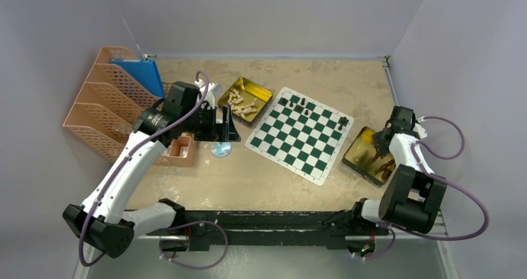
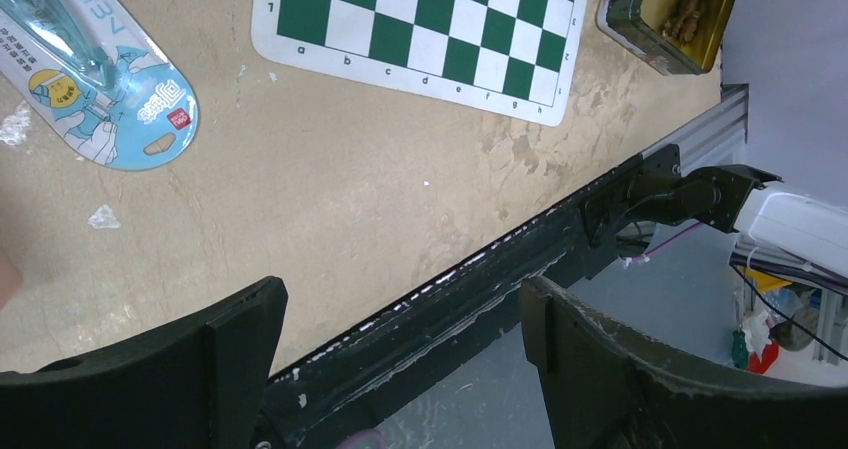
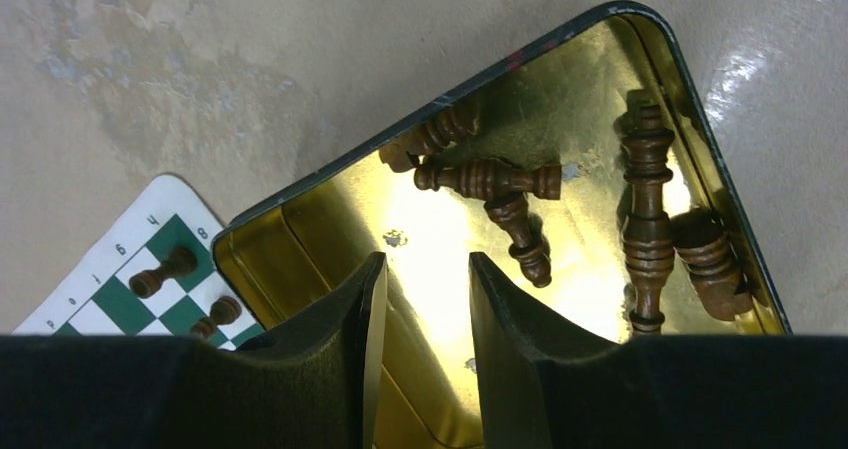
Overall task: Set up the chess pieces on the board
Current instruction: Pick up the chess piece from the storage box.
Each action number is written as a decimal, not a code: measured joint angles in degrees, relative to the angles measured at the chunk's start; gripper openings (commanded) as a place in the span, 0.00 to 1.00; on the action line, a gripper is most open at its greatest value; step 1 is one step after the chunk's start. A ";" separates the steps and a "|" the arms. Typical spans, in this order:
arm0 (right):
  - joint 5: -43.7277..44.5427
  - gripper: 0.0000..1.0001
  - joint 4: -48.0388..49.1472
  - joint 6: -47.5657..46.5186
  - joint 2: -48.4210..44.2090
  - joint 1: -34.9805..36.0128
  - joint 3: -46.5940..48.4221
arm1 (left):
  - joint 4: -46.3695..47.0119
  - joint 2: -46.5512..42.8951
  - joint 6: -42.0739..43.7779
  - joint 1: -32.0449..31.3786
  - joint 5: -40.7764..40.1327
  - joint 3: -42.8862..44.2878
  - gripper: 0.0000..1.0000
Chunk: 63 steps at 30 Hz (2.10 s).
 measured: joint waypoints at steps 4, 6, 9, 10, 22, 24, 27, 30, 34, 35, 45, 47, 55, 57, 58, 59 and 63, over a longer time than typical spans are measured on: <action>-0.42 0.40 1.18 -1.36 0.00 0.00 0.17 | -0.11 0.02 0.04 0.00 -0.04 0.02 0.86; -0.33 0.40 1.20 -2.93 0.00 0.00 1.01 | -0.15 0.07 0.24 0.00 0.00 0.09 0.86; -0.26 0.41 1.55 -6.23 -0.37 0.00 3.02 | -0.20 0.17 0.44 0.00 0.04 0.24 0.86; -0.11 0.41 1.60 -7.69 -0.87 0.00 3.85 | -0.24 0.17 0.44 0.00 0.07 0.24 0.85; 1.38 0.40 7.39 -36.09 -13.64 -0.02 7.23 | -0.17 -1.86 -0.09 0.00 2.40 0.15 0.84; -0.96 0.40 7.82 -43.47 -13.88 0.33 7.28 | -0.17 -2.86 -0.09 0.00 2.58 0.15 0.84; -2.36 0.40 7.21 -51.98 -12.15 2.05 7.93 | -0.15 -4.13 -0.09 0.00 2.62 0.15 0.84; -1.99 0.40 5.64 -60.28 -8.35 3.91 9.33 | -0.17 -5.03 -0.26 0.00 2.67 0.07 0.84; -0.17 0.41 2.82 -69.26 -7.85 5.57 7.06 | 0.04 -6.82 -1.09 0.00 2.86 -1.01 0.84; -0.02 0.41 1.95 -70.99 -8.20 5.64 6.32 | 0.13 -7.21 -1.16 0.00 2.99 -1.36 0.84; -0.33 0.38 -3.13 -81.68 -8.28 11.58 2.05 | 1.64 -7.02 -1.60 0.00 5.77 -2.16 0.83; -0.57 0.38 -3.19 -81.96 -6.64 12.39 1.64 | 1.81 -7.21 -1.57 0.00 5.68 -2.16 0.83; 0.63 0.38 -1.53 -83.58 -3.58 12.35 -2.62 | 1.49 -7.15 -1.46 -0.02 5.33 -2.16 0.83; 0.72 0.39 -1.36 -83.78 -2.64 12.37 -3.04 | 1.36 -7.28 -1.40 -0.22 5.09 -2.16 0.83; 0.83 0.39 -1.20 -83.80 -1.97 12.39 -3.04 | 1.40 -7.26 -1.25 -0.46 5.05 -2.16 0.83; 1.11 0.39 -0.83 -83.80 -1.29 12.41 -3.04 | 1.38 -7.21 -1.11 -0.59 5.05 -2.19 0.83; 2.84 0.39 0.26 -83.78 1.42 12.52 -2.99 | 1.38 -7.17 -1.18 -0.83 5.09 -2.78 0.83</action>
